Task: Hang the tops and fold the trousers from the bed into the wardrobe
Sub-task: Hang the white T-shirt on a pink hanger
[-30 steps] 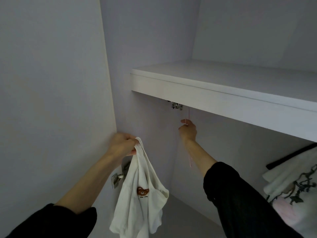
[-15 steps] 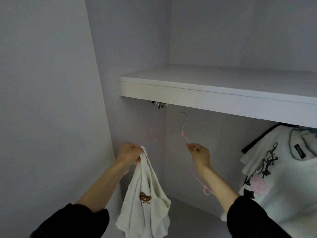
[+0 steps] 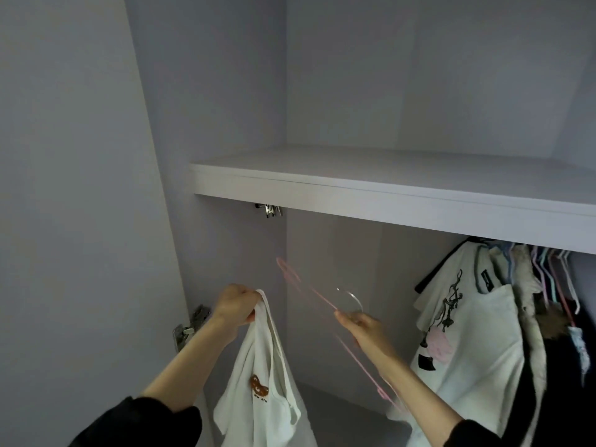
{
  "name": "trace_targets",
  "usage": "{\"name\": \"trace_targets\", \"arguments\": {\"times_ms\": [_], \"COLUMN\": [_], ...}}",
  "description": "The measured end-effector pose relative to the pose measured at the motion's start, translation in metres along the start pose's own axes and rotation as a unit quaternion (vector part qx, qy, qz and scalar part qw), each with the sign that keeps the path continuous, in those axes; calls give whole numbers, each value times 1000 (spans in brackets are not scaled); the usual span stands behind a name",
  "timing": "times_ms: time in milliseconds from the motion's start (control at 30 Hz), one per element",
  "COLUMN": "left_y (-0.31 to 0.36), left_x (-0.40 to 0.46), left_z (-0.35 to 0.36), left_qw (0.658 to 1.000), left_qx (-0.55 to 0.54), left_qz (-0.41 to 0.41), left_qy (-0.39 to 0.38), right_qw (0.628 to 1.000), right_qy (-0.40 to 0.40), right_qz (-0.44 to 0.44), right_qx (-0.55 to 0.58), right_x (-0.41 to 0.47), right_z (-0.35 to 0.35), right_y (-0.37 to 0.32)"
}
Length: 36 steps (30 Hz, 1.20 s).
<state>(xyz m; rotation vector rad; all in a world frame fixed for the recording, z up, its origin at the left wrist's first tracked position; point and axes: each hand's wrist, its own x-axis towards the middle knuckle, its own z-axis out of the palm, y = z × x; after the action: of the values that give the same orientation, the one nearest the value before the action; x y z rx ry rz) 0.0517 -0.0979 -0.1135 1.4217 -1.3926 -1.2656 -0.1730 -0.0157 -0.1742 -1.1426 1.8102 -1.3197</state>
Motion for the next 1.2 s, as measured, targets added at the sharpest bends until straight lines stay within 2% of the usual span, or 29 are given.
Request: {"name": "trace_targets", "arguments": {"times_ms": [167, 400, 533, 700, 900, 1067, 1200], "left_y": [2, 6, 5, 20, 19, 25, 27], "left_x": [-20, -25, -17, -23, -19, -20, -22], "left_z": [4, -12, -21, -25, -34, -34, -34], "left_qw": [1000, 998, 997, 990, 975, 967, 951], "left_qx": [-11, -14, 20, 109, 192, 220, 266], "left_qz": [-11, -36, -29, 15, 38, 75, 110], "left_qy": [13, 42, 65, 85, 107, 104, 112], "right_qw": [995, 994, 994, 991, 992, 989, 987], "right_qy": [48, 61, 81, 70, 85, 68, 77], "right_qz": [21, -34, -51, -88, -84, -107, -118], "right_qx": [-87, -83, -46, -71, -29, -80, -76], "right_x": [-4, -14, -17, -20, -29, -34, -37], "right_z": [-10, -42, -51, -47, -48, -37, -29], "right_y": [10, -18, -35, -54, -60, -64, -70]}}
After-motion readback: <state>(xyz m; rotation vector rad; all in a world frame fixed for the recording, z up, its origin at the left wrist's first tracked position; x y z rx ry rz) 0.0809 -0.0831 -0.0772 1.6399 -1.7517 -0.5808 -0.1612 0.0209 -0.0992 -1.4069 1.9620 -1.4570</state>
